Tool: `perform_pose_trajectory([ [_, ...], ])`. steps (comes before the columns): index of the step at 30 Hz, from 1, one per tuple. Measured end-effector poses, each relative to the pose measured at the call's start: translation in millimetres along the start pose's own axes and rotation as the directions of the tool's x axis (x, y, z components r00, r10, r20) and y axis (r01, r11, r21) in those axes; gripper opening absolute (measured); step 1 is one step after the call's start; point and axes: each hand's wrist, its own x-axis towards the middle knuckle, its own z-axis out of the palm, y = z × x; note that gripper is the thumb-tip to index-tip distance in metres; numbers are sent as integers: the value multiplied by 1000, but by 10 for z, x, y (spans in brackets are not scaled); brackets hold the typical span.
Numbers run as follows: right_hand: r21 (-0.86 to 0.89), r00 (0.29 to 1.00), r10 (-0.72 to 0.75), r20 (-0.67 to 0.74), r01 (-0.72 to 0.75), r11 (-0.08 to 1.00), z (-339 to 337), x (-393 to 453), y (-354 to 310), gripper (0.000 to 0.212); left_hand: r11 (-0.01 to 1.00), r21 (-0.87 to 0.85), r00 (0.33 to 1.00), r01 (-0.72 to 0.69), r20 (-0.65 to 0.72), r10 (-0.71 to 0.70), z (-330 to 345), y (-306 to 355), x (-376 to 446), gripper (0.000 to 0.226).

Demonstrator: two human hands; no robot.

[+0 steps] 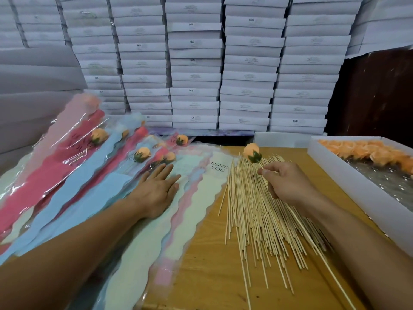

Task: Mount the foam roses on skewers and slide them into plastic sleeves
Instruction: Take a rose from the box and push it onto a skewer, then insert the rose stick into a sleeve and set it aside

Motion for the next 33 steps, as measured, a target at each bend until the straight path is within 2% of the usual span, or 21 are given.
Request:
perform_pose_trajectory([
  [4,78,997,59,46,-62,995,18,6,-3,20,996,-84,1000,-4,-14,3,-157,151,-41,54],
  [9,393,952,209,225,-285,874,102,-55,-66,19,957,-277,996,-85,-42,77,-392,570,-87,52],
  [14,569,954,196,227,-293,768,87,-46,-129,15,921,-366,991,-132,-34,129,-523,950,-89,51],
  [19,532,981,126,144,-184,826,90,-117,-207,58,883,-446,989,-144,-33,145,-497,1308,-10,51],
  [21,548,983,126,135,-180,817,110,-153,-225,48,854,-499,987,-149,-28,155,-456,1449,10,51],
  [24,639,984,141,106,-177,749,101,-145,-240,13,799,-582,986,-150,-30,163,-424,1600,54,51],
  [26,627,982,167,89,-186,757,67,-113,-225,15,775,-625,995,-89,-30,91,-428,1648,116,59],
  [27,613,980,177,87,-193,766,50,-91,-208,19,715,-698,1000,-17,-10,14,-441,1654,157,65],
  [28,601,979,184,91,-201,773,30,-64,-183,22,577,-814,997,74,47,-62,-467,1648,200,71],
  [30,590,975,198,100,-219,778,6,-28,-154,25,158,-965,976,210,196,-98,-508,1607,289,73],
  [31,590,974,204,100,-224,776,0,-20,-151,25,6,-974,970,227,226,-88,-517,1573,325,69],
  [33,593,971,219,96,-233,771,3,-7,-137,26,-119,-972,973,201,212,-91,-508,1514,358,66],
])
